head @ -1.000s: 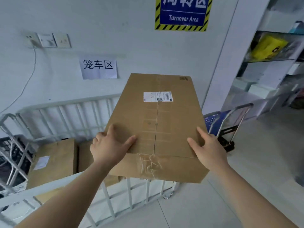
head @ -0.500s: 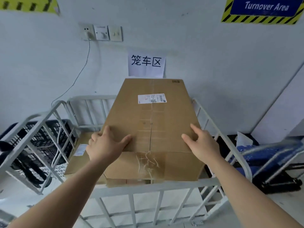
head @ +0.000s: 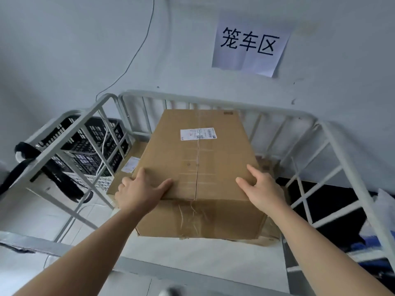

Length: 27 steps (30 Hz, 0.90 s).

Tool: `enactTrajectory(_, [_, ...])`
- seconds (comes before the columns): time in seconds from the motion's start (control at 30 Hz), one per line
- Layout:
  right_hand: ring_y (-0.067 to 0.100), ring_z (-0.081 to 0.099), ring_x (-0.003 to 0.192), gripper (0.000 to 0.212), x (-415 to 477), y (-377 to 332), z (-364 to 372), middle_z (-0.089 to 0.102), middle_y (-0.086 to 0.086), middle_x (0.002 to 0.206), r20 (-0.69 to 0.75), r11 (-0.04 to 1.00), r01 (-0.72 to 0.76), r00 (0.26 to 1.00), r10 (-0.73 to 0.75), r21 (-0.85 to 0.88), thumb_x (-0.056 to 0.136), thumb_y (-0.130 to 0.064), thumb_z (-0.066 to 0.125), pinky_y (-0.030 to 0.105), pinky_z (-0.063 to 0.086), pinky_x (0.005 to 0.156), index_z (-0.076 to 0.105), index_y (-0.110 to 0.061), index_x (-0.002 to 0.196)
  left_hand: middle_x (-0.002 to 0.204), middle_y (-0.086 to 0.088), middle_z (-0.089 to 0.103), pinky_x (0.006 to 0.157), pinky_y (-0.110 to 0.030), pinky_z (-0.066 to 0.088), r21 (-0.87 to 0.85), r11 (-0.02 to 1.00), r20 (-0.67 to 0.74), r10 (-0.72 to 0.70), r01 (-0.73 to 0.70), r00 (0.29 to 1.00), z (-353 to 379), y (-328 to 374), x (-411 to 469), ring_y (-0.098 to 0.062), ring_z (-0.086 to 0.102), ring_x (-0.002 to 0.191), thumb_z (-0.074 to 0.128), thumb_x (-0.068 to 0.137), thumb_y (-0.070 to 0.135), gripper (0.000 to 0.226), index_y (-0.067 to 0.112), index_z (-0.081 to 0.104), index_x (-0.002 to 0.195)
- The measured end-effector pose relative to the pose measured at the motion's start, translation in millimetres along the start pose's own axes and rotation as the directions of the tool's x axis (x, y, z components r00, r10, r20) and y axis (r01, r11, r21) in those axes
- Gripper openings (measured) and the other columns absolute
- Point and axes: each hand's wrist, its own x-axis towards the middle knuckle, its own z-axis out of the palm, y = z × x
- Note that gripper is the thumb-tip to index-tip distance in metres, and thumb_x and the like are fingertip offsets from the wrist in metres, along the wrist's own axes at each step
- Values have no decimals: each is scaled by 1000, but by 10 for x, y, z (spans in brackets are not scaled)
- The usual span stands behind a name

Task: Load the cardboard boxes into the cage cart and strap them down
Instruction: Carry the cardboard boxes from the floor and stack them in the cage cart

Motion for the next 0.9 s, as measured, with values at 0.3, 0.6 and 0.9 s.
enactTrajectory(0.3, [25,51,120,81,773,-65,903,47,3,139,128,989,-141,983,134,53,72,-72,46,42,46,98,36,-34,143,127,-18,47,100,-44,35,79,997,147,-34,23,989,535,-154,1095,-37,44,121,48,68,84,89,26,38,134])
enactTrajectory(0.6, [25,53,116,64,1383,166,1628,41,4,144,130,968,-233,961,243,-88,85,-64,46,42,51,88,30,-43,144,128,-16,45,101,-42,33,50,999,277,-11,-3,961,1301,-254,1912,-35,41,124,50,72,79,86,27,34,138])
enactTrajectory(0.9, [28,43,127,66,1803,603,2311,36,10,145,188,958,-286,940,286,-26,88,-56,51,44,40,102,28,-38,147,134,-19,40,104,-43,31,88,996,323,-39,11,946,2158,-370,2348,-36,40,125,48,71,81,92,29,26,143])
